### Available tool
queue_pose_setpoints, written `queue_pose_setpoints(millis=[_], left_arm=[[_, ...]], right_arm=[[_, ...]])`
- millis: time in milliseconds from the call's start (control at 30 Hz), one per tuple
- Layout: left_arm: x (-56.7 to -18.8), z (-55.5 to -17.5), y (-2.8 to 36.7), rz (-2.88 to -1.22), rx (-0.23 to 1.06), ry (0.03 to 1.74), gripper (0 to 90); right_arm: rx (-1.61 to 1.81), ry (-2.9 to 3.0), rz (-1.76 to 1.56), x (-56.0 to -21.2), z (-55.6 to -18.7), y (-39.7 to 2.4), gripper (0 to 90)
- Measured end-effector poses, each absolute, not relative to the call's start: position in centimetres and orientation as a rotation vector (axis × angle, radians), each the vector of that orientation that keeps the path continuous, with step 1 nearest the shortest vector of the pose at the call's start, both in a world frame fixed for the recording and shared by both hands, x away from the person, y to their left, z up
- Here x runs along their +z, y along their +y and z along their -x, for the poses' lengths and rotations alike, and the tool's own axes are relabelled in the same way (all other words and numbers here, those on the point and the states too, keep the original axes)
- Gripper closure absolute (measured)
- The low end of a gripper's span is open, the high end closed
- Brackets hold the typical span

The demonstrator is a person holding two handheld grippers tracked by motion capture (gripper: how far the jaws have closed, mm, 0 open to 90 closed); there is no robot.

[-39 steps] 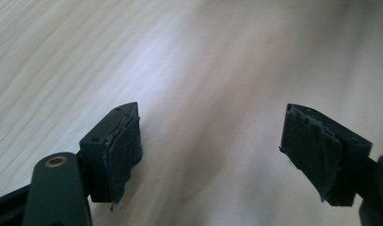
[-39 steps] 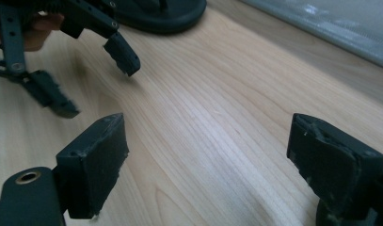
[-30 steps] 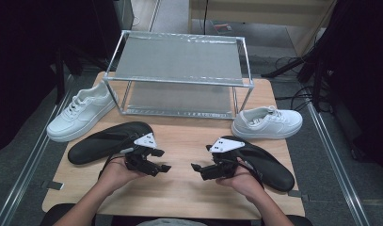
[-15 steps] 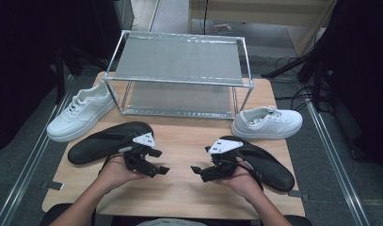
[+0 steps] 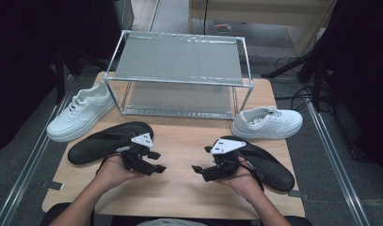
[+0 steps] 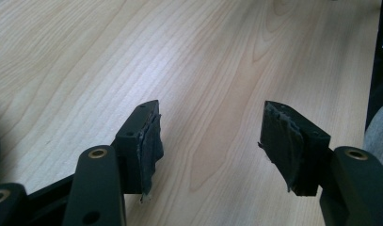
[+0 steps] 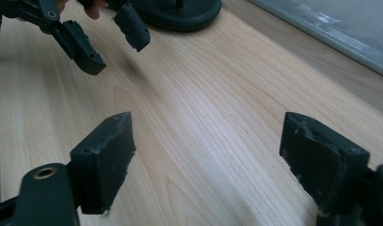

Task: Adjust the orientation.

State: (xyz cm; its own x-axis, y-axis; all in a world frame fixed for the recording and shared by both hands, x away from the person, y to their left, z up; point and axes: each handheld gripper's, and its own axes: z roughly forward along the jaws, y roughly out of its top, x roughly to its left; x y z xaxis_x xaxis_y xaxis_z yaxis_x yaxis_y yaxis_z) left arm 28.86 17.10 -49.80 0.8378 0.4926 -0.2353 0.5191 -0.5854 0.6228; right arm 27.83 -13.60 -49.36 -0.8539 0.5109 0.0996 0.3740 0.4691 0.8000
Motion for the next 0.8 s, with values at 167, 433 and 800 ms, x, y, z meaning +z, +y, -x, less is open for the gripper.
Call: queue_pose_setpoints(millis=[167, 433, 800], left_arm=[[-49.5, -29.1, 17.7, -2.293, -0.017, 0.726, 38.4], [-49.1, -29.0, 19.6, -2.29, 0.02, 0.773, 39.0], [-48.8, -29.2, 21.7, -2.262, 0.047, 0.821, 43.0]], right_arm=[[1.37, 2.589, -0.826, -49.2, -28.1, -14.0, 31.1], [1.363, 2.596, -0.79, -49.1, -28.3, -14.3, 37.1], [1.345, 2.631, -0.768, -48.9, -28.5, -14.1, 42.7]])
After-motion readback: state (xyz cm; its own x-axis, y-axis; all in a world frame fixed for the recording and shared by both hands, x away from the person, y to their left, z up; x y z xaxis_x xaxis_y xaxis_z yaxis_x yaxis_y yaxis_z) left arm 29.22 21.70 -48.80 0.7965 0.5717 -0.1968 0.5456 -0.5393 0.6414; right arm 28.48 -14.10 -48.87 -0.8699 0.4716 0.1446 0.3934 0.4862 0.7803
